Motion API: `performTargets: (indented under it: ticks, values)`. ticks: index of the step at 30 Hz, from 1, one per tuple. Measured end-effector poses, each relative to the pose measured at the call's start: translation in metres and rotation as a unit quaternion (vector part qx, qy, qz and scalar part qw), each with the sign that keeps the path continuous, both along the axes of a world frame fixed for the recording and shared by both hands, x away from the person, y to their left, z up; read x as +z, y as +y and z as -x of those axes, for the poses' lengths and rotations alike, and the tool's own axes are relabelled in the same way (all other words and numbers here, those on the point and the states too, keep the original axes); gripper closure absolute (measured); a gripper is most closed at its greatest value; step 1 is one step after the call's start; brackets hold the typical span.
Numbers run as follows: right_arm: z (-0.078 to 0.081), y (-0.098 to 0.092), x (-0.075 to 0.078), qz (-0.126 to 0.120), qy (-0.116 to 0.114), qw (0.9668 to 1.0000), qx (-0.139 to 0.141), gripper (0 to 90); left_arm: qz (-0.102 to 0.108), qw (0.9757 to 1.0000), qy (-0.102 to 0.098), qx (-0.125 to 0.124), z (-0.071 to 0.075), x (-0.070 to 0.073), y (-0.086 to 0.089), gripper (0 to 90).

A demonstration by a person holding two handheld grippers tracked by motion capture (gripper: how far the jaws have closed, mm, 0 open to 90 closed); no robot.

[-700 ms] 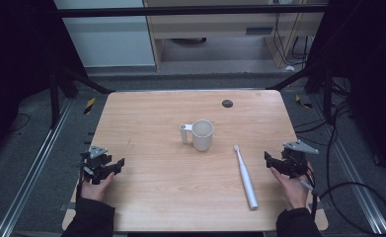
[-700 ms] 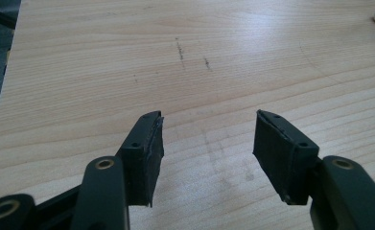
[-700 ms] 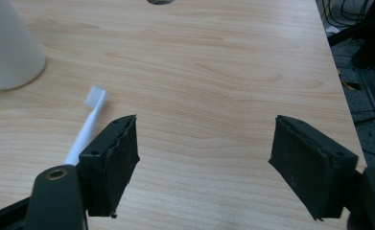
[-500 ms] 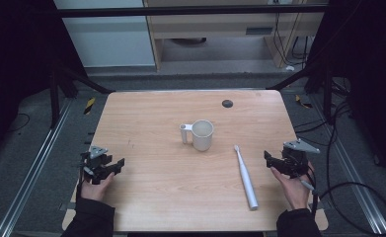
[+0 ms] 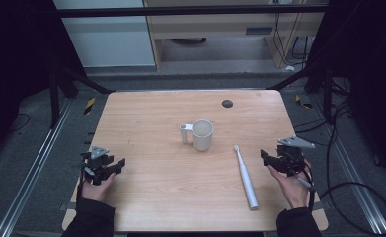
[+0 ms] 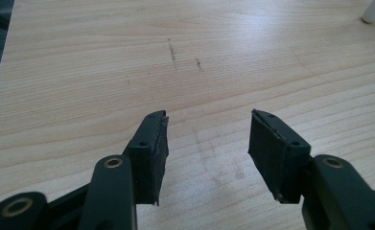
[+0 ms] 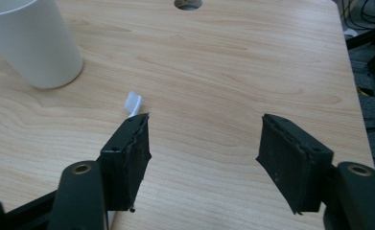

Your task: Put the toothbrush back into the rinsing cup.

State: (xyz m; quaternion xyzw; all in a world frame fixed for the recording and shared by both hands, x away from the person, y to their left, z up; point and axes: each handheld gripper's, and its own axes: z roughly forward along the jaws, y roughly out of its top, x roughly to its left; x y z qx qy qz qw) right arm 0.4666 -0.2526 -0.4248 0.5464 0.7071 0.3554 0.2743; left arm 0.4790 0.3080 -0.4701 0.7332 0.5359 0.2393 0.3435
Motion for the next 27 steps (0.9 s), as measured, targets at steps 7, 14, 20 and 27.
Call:
performTargets:
  ticks: [7, 14, 20, 27]
  values:
    - [-0.004, 0.009, 0.003, -0.003, 0.019, 0.9998, 0.008, 38.0, 0.002, 1.0000, 0.000, -0.003, 0.000, 0.000, 0.000, 48.1]
    - [-0.008, 0.016, 0.004, -0.004, 0.029, 0.9994, 0.019, 40.6, 0.000, 1.0000, 0.001, -0.004, 0.001, 0.000, -0.001, 48.5]
    - [-0.011, 0.025, 0.006, -0.009, 0.045, 0.9985, 0.029, 42.2, 0.001, 1.0000, 0.003, -0.005, 0.000, 0.000, -0.001, 49.1]
    - [-0.014, 0.031, 0.004, 0.000, 0.058, 0.9977, 0.037, 43.9, 0.003, 1.0000, 0.002, -0.005, 0.000, 0.000, -0.001, 49.5]
